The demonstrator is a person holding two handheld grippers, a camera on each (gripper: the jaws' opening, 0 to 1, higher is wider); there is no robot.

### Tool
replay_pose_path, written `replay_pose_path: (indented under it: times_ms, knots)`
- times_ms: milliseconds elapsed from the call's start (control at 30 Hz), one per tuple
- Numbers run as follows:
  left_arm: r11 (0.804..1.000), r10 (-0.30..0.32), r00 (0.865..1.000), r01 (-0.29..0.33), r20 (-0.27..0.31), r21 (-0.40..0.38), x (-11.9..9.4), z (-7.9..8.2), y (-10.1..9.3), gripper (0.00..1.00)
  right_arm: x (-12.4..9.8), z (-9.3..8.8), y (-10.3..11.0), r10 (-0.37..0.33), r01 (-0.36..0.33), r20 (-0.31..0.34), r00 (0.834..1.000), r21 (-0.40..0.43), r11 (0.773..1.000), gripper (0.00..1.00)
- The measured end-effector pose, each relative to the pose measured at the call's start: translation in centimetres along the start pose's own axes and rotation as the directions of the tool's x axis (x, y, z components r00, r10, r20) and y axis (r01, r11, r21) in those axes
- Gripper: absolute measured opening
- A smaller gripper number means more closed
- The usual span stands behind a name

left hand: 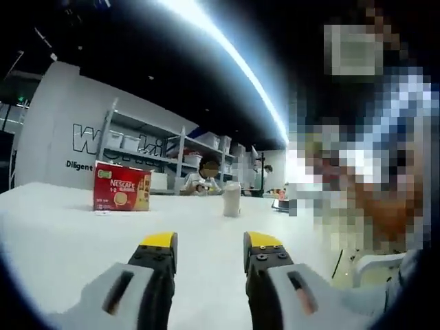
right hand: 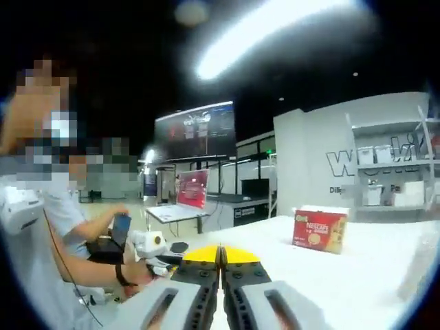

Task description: Tear open the coffee pouch, take out the coffee, and pour the coffee from the pouch into the cup

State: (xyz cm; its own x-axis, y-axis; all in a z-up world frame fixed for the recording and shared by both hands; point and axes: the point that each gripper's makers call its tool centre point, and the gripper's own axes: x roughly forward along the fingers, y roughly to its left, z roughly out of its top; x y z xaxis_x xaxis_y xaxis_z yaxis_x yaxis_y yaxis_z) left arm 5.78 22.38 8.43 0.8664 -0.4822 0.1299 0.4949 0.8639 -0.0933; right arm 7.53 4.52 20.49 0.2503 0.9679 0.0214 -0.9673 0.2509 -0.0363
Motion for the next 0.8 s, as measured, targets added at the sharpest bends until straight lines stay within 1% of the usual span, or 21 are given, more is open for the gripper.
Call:
replay_pose_path:
  times_ms: [33,67,100,133,167,233,300,333,367,400,433,500,533,567,600,667,700,733,767,800]
  knots:
    - [1.0,0.002,1.0,-0.002,-0.002,-0.001,0.0,0.0,0.0,0.41,-0.1,-0.2,-0.6,-0.026,0.026,-0.013,1.0,-0.016,1.0,0.01]
    - [1.0,0.001,1.0,-0.001,-0.007,0.003,-0.1,-0.2,-0.1,0.4,-0.5,-0.8,-1.9,-0.08,0.079,-0.038,0.996,-0.035,0.996,0.01]
    - [1.0,-0.001,1.0,0.001,-0.011,0.004,-0.1,-0.3,-0.2,0.4,-0.7,-0.9,-2.0,-0.088,0.087,-0.043,0.995,-0.033,0.996,0.01]
    - [1.0,-0.006,1.0,0.006,-0.014,0.005,-0.2,-0.4,-0.5,0.4,-0.7,-0.7,-1.6,-0.081,0.079,-0.038,0.996,-0.031,0.996,0.01]
    - [1.0,-0.009,1.0,0.009,-0.014,0.005,-0.2,-0.4,-0.6,0.39,-0.7,-0.4,-0.9,-0.064,0.063,-0.023,0.998,-0.03,0.998,0.01]
    - [1.0,-0.02,1.0,0.02,-0.012,0.016,-0.3,-0.4,-0.9,0.38,0.0,0.4,1.8,0.026,-0.026,0.018,0.999,-0.001,1.0,0.01]
    - [1.0,-0.021,1.0,0.021,-0.021,0.013,-0.2,-0.6,-0.9,0.38,0.7,0.7,4.1,0.09,-0.09,0.029,0.996,0.005,0.996,0.01]
    - [1.0,-0.021,0.999,0.021,-0.024,0.013,-0.2,-0.6,-1.5,0.38,0.9,1.0,4.9,0.113,-0.113,0.042,0.993,0.005,0.994,0.01]
    - [1.0,-0.022,0.999,0.022,-0.024,0.013,-0.2,-0.6,-1.6,0.38,1.0,1.3,5.5,0.127,-0.127,0.05,0.991,0.008,0.992,0.01]
    - [1.0,-0.023,0.999,0.023,-0.024,0.014,-0.3,-0.6,-1.8,0.38,1.0,1.3,5.6,0.127,-0.127,0.051,0.991,0.007,0.992,0.01]
    - [1.0,-0.025,0.999,0.025,-0.025,0.016,-0.3,-0.6,-1.9,0.37,1.0,1.3,5.4,0.126,-0.126,0.051,0.991,0.003,0.992,0.01]
    - [0.999,-0.029,0.999,0.03,-0.027,0.02,-0.4,-0.6,-2.1,0.37,1.0,0.6,3.5,0.063,-0.063,0.032,0.997,-0.008,0.998,0.01]
    - [0.999,-0.031,0.999,0.032,-0.027,0.022,-0.4,-0.6,-2.2,0.37,0.8,-0.1,1.9,0.01,-0.01,0.004,1.0,-0.015,1.0,0.01]
    - [0.999,-0.031,0.999,0.031,-0.029,0.024,-0.4,-0.7,-2.3,0.37,0.5,-0.7,0.8,-0.034,0.033,-0.023,0.999,-0.045,0.998,0.01]
    - [0.999,-0.03,0.999,0.031,-0.032,0.025,-0.4,-0.7,-2.3,0.37,0.3,-0.9,0.4,-0.057,0.055,-0.04,0.998,-0.058,0.997,0.01]
    - [0.999,-0.03,0.999,0.031,-0.033,0.028,-0.4,-0.7,-2.2,0.37,0.1,-0.4,1.2,-0.044,0.042,-0.033,0.998,-0.059,0.997,0.01]
    - [0.999,-0.03,0.999,0.031,-0.032,0.029,-0.4,-0.7,-2.2,0.37,0.1,0.0,2.2,-0.032,0.03,-0.024,0.999,-0.077,0.997,0.01]
    - [0.999,-0.029,0.999,0.03,-0.032,0.028,-0.4,-0.7,-2.1,0.37,0.2,0.2,2.7,-0.017,0.015,-0.018,1.0,-0.077,0.997,0.01]
    - [0.999,-0.028,0.999,0.029,-0.032,0.028,-0.3,-0.7,-2.1,0.37,0.6,0.5,4.2,0.034,-0.033,0.003,0.999,-0.063,0.997,0.01]
    - [0.999,-0.028,0.999,0.029,-0.03,0.028,-0.4,-0.7,-2.1,0.37,0.9,0.4,5.0,0.059,-0.059,0.0,0.998,-0.045,0.997,0.01]
